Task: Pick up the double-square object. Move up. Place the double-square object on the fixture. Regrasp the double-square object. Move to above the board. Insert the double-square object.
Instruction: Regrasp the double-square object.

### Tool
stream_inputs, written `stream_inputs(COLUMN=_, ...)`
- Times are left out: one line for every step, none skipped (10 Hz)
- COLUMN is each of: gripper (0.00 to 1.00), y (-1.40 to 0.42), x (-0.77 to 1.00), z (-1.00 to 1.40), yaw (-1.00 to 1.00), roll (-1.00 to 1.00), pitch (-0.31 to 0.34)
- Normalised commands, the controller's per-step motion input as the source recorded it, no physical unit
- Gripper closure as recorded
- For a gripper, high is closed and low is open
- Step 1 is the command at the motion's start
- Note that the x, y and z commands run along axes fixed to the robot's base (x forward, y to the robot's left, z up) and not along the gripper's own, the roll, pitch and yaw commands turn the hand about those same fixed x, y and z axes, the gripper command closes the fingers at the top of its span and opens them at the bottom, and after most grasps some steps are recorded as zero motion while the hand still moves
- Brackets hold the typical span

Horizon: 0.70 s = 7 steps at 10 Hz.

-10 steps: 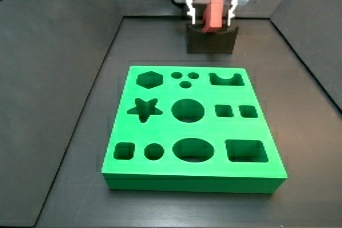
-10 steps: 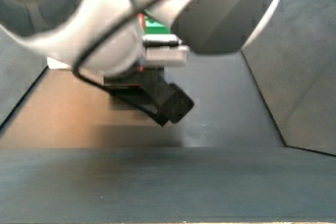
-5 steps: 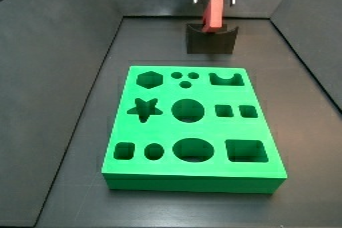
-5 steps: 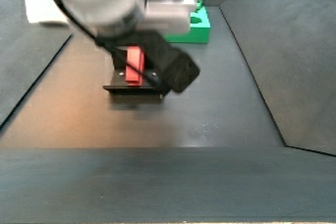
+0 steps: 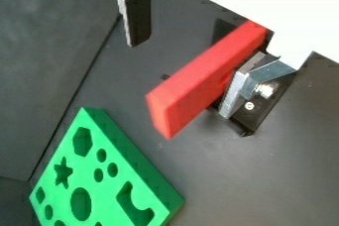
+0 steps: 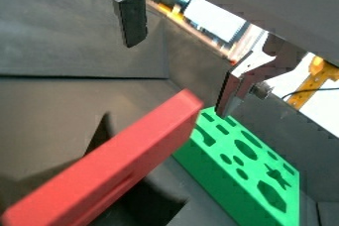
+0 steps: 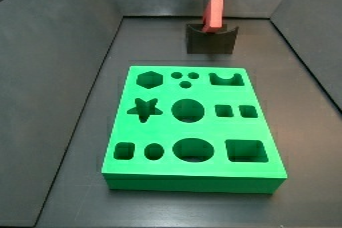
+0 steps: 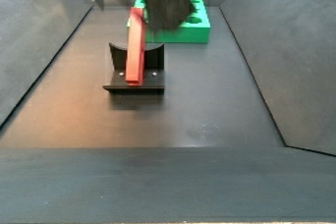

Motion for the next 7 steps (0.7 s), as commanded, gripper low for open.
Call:
stream_inputs(gripper=0.00, y=-1.00, x=-0.05, z=0.74, yaw=0.02, roll=1.00, pitch=0.038)
stream_inputs(gripper=0.00, y=-1.00, x=-0.06, z=0.63, yaw=0.02, roll=1.00, pitch=0.036)
stream_inputs(gripper=0.00, y=-1.00, x=-0.06, z=0.56, yaw=0.02, roll=1.00, pitch=0.034)
stream_inputs(gripper=0.00, y=-0.76, x=-0.04, z=0.27, yaw=0.02, roll=1.00, pitch=0.029)
stream_inputs(gripper=0.00, y=-0.62, x=-0.04, z=0.20, yaw=0.02, roll=1.00, pitch=0.028)
stream_inputs(gripper=0.00, y=-0.34, x=-0.04, z=0.11, yaw=0.02, roll=1.00, pitch=0.024)
stream_inputs(gripper=0.00, y=-0.20, x=-0.04, z=0.08, yaw=0.03, roll=1.00, pitch=0.021)
